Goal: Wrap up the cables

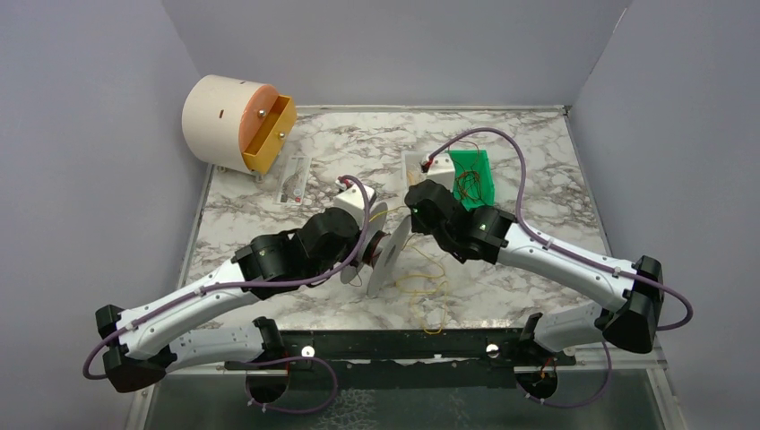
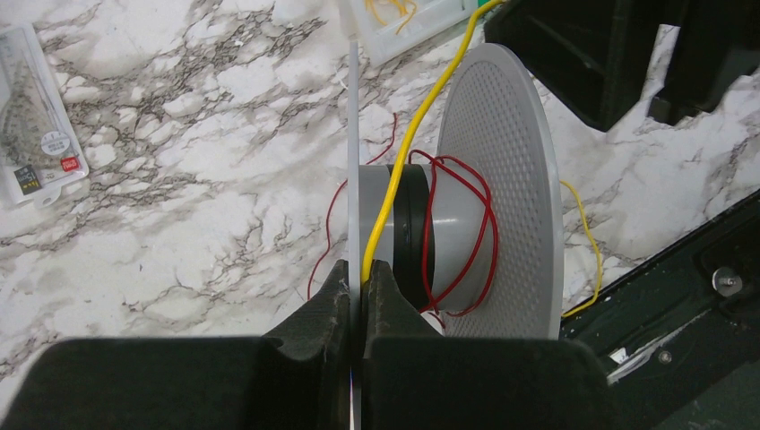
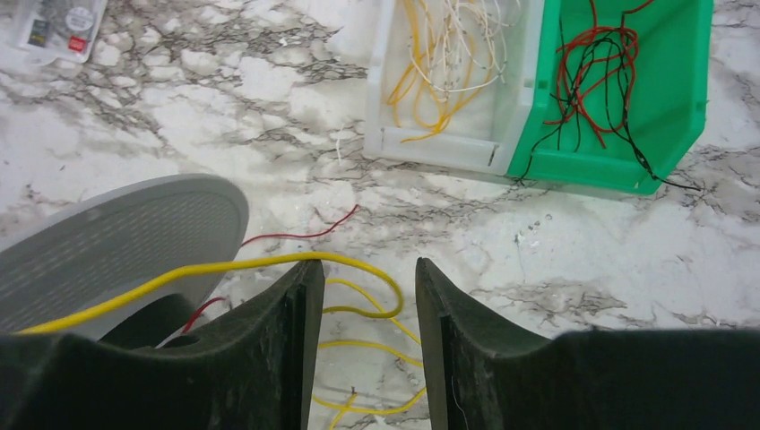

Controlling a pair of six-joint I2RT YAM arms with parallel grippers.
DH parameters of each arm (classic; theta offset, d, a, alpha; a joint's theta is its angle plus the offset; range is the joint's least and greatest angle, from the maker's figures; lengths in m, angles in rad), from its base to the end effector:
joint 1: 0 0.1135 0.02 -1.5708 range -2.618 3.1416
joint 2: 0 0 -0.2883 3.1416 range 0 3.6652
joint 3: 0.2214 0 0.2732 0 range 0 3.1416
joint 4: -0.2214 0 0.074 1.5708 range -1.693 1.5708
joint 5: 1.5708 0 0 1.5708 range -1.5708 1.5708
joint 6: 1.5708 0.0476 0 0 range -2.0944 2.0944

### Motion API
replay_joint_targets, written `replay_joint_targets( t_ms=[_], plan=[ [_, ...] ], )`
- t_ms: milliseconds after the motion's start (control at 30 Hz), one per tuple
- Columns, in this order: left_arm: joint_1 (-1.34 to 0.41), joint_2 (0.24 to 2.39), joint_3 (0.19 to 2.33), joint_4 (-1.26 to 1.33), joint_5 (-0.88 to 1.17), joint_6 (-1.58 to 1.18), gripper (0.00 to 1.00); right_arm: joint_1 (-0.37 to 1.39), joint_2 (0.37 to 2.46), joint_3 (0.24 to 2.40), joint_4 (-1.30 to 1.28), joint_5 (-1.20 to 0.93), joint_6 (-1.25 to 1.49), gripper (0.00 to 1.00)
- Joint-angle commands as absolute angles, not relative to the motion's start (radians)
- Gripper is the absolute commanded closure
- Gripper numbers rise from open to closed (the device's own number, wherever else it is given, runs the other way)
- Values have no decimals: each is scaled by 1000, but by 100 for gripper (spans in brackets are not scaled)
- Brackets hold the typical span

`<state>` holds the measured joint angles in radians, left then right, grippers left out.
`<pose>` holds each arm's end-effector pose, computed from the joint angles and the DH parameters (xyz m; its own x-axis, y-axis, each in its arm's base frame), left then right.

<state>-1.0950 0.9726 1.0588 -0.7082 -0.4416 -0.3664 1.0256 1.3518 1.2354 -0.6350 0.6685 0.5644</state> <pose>0.1157 -0.1801 0.3663 -0.4801 0.2246 -0.8480 0.5062 0.8604 -0.0587 0.1862 0.2501 0.3475 -0.5324 -0.0683 -0.8437 -0.1791 0.9833 0.0334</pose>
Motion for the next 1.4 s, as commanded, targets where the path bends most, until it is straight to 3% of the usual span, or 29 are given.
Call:
replay_joint_targets(
  t_ms=[0,333,700,933,1200,1367],
  plan=[
    [-1095,919,1141,-706,-403,-356,100,989,1315,1170,-503,695,515,53],
    [-1095,909,1282,-774,-436,-350,100,888,1238,969,-246,456,457,44],
    [-1095,977,1523,-850,-506,-327,100,864,1086,968,-229,298,248,37],
    [-1095,1022,1616,-844,-571,-326,100,863,970,854,-210,175,252,17],
    [-1095,1063,1704,-844,-600,-310,100,864,834,672,-137,86,287,5],
    [-1095,1078,1746,-844,-601,-308,100,864,874,602,-85,96,307,3]
  ],
)
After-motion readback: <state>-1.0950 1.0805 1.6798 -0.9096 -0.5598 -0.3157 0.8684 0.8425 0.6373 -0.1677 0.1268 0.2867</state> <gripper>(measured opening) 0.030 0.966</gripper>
